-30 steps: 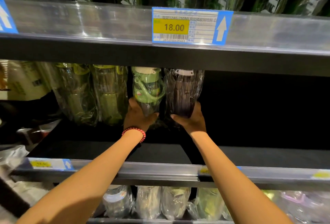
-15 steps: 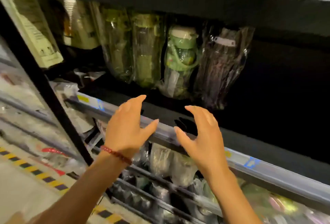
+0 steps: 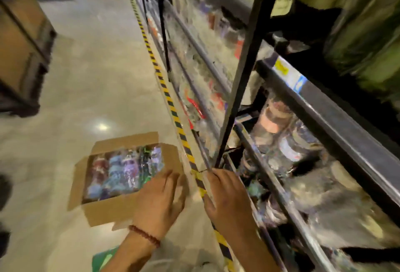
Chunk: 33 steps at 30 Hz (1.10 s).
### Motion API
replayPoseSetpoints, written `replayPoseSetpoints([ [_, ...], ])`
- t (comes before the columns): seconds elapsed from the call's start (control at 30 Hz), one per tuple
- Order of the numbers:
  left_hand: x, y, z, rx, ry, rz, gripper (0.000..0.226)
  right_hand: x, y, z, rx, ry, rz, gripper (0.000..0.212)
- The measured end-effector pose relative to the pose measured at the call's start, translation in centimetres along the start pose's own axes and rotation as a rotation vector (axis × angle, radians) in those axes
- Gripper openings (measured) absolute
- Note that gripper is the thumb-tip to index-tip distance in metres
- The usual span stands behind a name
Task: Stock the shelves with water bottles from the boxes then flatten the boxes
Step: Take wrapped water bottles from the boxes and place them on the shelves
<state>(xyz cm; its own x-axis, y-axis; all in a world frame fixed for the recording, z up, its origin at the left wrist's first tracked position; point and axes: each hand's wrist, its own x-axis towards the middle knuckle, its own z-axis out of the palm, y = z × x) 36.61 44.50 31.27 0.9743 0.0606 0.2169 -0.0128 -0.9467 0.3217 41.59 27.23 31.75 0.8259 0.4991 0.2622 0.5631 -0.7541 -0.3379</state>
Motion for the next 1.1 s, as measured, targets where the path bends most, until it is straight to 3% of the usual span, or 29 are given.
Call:
replayPoseSetpoints([
  [0.2,-3.7,-7.3,-0.7,0.068,0.056,-0.185,0.033,3.1,-4.8,6.4,-0.084,-0.228,-0.108,0.054],
  [0.4,-2.8,-17.9,-2.7,0.099,-0.109,-0.361,0.068,9.7,-11.9,12.0,-0.073,-0.282,-0.169,0.055],
  [0.7,-1.0,-32.0,-4.8,0.039,-0.057,-0.419,0.054,17.3,-20.1,20.9,-0.054,-0.439,-0.132,0.055],
  [0.8,-0.8,-34.5,-3.9,-0.022,-0.102,-0.488,0.043,19.0,-21.1,22.9,-0.089,-0.518,-0.106,0.059],
  [1.1,2.5,-42.6,5.4,-0.100,-0.287,-0.642,0.058,23.9,-18.6,33.4,-0.091,-0.748,0.011,0.050],
])
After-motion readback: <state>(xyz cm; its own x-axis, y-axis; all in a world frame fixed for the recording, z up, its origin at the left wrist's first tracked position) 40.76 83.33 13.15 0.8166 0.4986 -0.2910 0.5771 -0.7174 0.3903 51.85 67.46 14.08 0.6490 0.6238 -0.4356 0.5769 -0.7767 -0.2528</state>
